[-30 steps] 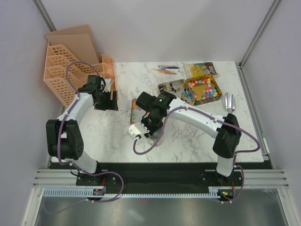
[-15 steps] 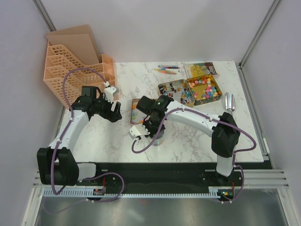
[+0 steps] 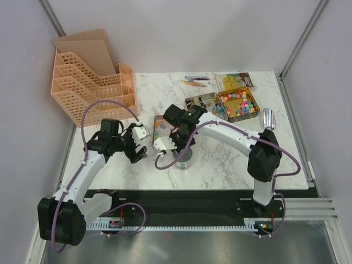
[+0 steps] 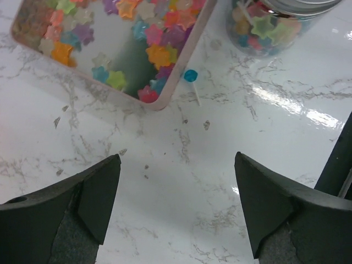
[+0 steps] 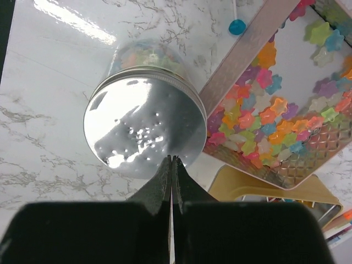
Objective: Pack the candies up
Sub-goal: Screw the bottle lid onto the packing bottle.
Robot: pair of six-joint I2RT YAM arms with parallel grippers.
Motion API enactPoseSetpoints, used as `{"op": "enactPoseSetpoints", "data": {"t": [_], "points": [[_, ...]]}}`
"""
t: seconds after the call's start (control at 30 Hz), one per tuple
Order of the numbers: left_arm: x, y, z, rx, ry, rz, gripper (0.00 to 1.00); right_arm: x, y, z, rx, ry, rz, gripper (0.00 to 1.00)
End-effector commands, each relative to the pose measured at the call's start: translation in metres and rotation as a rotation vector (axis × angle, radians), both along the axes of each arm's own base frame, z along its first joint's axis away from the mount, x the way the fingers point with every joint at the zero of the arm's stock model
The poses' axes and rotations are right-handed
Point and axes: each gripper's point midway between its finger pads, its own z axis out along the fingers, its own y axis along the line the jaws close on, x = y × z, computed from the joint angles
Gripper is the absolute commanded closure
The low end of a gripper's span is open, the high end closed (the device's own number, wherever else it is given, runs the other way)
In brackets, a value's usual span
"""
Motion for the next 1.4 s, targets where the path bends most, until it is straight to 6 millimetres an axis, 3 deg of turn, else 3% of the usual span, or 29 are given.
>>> {"op": "enactPoseSetpoints", "data": {"t": [0.0, 0.07, 0.17, 0.3, 0.4, 0.47, 0.53, 0.57, 0.6, 0.67, 0.7, 0.87, 0.97, 1.1, 1.17, 1.27, 1.3, 1.37], "points": [[0.002, -0.020, 0.008, 0.016, -0.132, -0.156, 0.09, -0.004, 0.008, -0.020, 0.010, 0.048, -0.024, 1.00], [-0.002, -0.037, 0.007, 0.009, -0.125, -0.191, 0.09, -0.011, 0.000, -0.038, -0.035, 0.080, -0.039, 1.00], [0.002, -0.054, 0.003, 0.003, -0.087, -0.182, 0.10, -0.004, -0.006, -0.029, -0.022, 0.036, -0.071, 1.00], [0.018, -0.077, 0.020, -0.052, -0.103, -0.158, 0.12, 0.019, -0.022, 0.012, 0.059, -0.052, -0.153, 1.00], [0.018, -0.092, 0.029, -0.083, -0.109, -0.172, 0.09, 0.043, -0.044, 0.065, 0.180, -0.147, -0.254, 1.00], [0.011, -0.098, 0.024, -0.085, -0.099, -0.200, 0.09, 0.070, -0.066, 0.088, 0.260, -0.184, -0.400, 1.00], [0.002, -0.104, 0.011, -0.070, -0.085, -0.247, 0.09, 0.087, -0.094, 0.107, 0.329, -0.214, -0.551, 0.94], [-0.001, -0.108, 0.006, -0.063, -0.076, -0.268, 0.08, 0.091, -0.104, 0.105, 0.329, -0.216, -0.593, 0.90], [-0.007, -0.114, 0.001, -0.052, -0.072, -0.305, 0.09, 0.098, -0.119, 0.110, 0.344, -0.235, -0.652, 0.72], [-0.011, -0.122, -0.011, -0.027, -0.035, -0.327, 0.09, 0.100, -0.135, 0.105, 0.329, -0.233, -0.717, 0.59], [-0.012, -0.124, -0.013, -0.022, -0.014, -0.317, 0.11, 0.104, -0.148, 0.108, 0.333, -0.246, -0.756, 0.38], [-0.032, -0.133, -0.034, 0.021, 0.074, -0.365, 0.22, 0.121, -0.177, 0.121, 0.402, -0.284, -0.898, 0.02], [-0.038, -0.140, -0.044, 0.032, 0.089, -0.385, 0.32, 0.126, -0.193, 0.123, 0.432, -0.266, -0.962, 0.02], [-0.035, -0.159, -0.049, 0.010, 0.109, -0.399, 0.46, 0.123, -0.209, 0.120, 0.459, -0.233, -1.023, 0.17], [-0.032, -0.169, -0.047, 0.001, 0.108, -0.409, 0.47, 0.119, -0.217, 0.114, 0.457, -0.218, -1.043, 0.23], [-0.029, -0.184, -0.048, -0.010, 0.111, -0.418, 0.48, 0.113, -0.229, 0.107, 0.459, -0.198, -1.075, 0.44], [-0.031, -0.190, -0.047, -0.014, 0.107, -0.427, 0.48, 0.111, -0.232, 0.107, 0.461, -0.200, -1.081, 0.55], [-0.027, -0.201, -0.047, -0.018, 0.093, -0.435, 0.48, 0.107, -0.239, 0.099, 0.443, -0.187, -1.106, 0.67]]}}
